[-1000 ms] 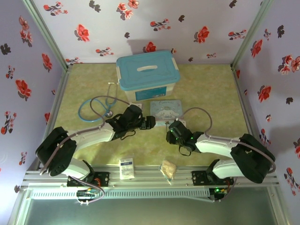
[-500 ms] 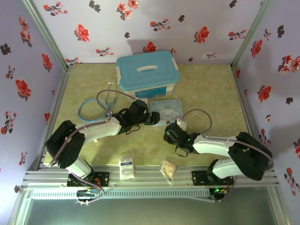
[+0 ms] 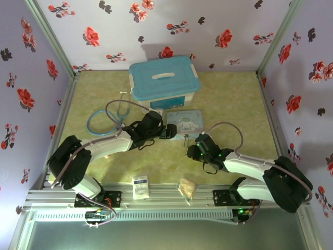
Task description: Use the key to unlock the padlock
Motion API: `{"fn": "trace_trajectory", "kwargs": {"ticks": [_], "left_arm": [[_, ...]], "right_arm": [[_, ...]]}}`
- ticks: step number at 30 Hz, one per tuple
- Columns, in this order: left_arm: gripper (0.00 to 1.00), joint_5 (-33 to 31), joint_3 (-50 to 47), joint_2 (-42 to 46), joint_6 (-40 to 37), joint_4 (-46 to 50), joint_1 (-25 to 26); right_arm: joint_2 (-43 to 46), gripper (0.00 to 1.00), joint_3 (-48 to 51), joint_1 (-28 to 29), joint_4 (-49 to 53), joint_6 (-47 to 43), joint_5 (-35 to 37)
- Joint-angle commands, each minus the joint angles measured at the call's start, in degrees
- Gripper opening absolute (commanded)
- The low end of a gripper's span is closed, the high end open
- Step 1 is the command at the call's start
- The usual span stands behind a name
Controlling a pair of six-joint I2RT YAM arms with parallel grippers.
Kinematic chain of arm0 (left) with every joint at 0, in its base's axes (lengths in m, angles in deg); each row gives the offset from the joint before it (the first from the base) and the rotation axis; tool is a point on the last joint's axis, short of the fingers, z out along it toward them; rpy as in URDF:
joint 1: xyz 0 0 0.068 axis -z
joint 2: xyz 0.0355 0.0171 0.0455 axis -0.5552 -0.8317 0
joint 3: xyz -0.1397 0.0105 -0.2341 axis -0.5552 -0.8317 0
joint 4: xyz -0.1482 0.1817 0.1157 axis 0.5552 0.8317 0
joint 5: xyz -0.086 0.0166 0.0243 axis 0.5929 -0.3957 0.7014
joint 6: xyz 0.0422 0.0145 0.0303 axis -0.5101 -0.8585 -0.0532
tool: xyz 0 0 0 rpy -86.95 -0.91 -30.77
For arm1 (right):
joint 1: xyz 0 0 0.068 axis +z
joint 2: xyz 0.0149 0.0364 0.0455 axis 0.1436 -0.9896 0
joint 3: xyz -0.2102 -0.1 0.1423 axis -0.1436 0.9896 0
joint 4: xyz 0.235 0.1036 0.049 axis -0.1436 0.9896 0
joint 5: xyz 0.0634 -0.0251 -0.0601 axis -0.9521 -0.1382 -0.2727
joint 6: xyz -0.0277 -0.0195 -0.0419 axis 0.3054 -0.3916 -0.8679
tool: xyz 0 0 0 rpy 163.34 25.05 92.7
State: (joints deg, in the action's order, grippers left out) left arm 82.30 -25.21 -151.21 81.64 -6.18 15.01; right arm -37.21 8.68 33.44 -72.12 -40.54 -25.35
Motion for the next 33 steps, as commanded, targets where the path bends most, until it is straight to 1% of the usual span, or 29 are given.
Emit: {"fn": "trace_trajectory", "kwargs": {"ticks": [1, 8, 16, 17, 18, 19, 20, 23, 26, 33], "left_arm": [[0.87, -0.58, -0.91, 1.05, -0.45, -0.68, -0.61], [0.87, -0.68, -2.22, 1.36, -0.05, -0.95, -0.57], [0.87, -0.78, -2.57, 1.32, 0.04, -1.12, -0.64], [0.87, -0.77, -2.5, 1.35, 0.04, -1.19, -0.65], [0.87, -0.71, -2.33, 1.3, 0.04, -1.11, -0.65], [0.87, -0.76, -2.23, 1.23, -0.05, -1.03, -0.69], [0.87, -0.78, -2.14, 1.19, -0.12, -1.04, -0.74], [0.87, -0.72, -2.05, 0.87, -0.16, -1.03, -0.81], [0.87, -0.81, -1.65, 0.6, -0.54, -0.94, -1.02], [0.87, -2.64, 0.63, -0.11, -2.46, 0.44, -1.91]], "right_arm": [[-2.11, 0.41, -1.14, -0.82, -0.24, -5.23, -4.44], [-6.37, 0.46, -2.01, -0.82, -3.54, -7.22, -4.24], [-11.45, 0.44, -3.36, -0.82, -6.53, -8.05, -4.26], [-11.96, 0.42, -3.27, -0.82, -6.87, -7.84, -4.33], [-12.38, 0.39, -3.18, -0.83, -7.48, -7.59, -4.51], [-12.61, 0.32, -2.99, -0.83, -7.89, -7.08, -4.49], [-12.68, 0.29, -2.48, -0.83, -8.67, -6.7, -4.68], [-11.98, 0.22, -1.04, -0.82, -11.43, -5.04, -5.54], [-10.93, 0.17, 0.05, -0.82, -13.02, -3.51, -6.05], [-7.75, 0.1, 2.97, -0.82, -14.83, 0.5, -5.04]]}}
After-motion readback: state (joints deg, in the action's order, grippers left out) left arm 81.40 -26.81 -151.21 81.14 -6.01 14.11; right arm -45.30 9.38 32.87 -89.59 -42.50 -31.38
